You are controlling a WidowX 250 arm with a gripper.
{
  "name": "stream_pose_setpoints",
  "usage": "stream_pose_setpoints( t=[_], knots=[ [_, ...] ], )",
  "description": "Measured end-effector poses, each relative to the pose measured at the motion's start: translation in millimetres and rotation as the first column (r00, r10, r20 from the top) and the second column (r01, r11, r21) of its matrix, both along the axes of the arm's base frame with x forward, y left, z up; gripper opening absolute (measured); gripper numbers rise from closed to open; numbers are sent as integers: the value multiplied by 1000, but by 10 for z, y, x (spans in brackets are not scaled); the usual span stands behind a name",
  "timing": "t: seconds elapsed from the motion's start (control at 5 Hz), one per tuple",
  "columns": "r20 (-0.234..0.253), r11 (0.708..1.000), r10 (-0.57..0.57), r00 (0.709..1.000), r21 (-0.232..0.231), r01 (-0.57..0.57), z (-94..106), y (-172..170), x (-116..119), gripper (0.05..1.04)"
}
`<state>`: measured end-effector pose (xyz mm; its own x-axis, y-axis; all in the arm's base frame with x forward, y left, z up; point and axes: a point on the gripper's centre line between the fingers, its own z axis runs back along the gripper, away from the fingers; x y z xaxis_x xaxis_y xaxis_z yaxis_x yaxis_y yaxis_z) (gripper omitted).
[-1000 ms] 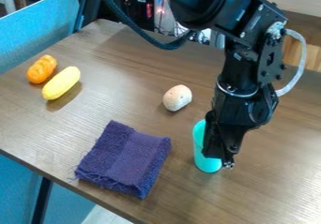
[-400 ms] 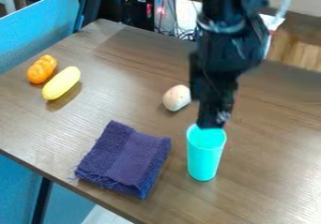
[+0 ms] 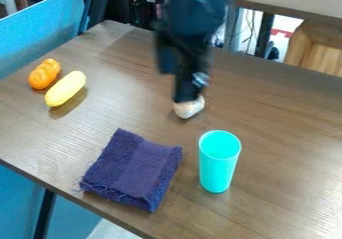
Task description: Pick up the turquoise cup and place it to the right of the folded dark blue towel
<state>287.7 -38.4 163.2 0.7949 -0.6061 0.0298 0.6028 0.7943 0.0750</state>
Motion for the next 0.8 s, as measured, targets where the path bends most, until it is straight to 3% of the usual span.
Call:
stream_pose_setpoints(
  t=[0.2, 0.4, 0.6, 0.8],
  knots=[
    [-79, 966, 257, 963, 12, -257, -253, 517, 119, 1001],
    [-87, 884, 466, 880, -2, -468, -349, 985, 256, 1001],
    [-76, 815, 578, 813, -5, -580, -378, 1474, 410, 1001],
    [-41, 762, 647, 761, 47, -645, -366, 1784, 436, 1001]
  ],
)
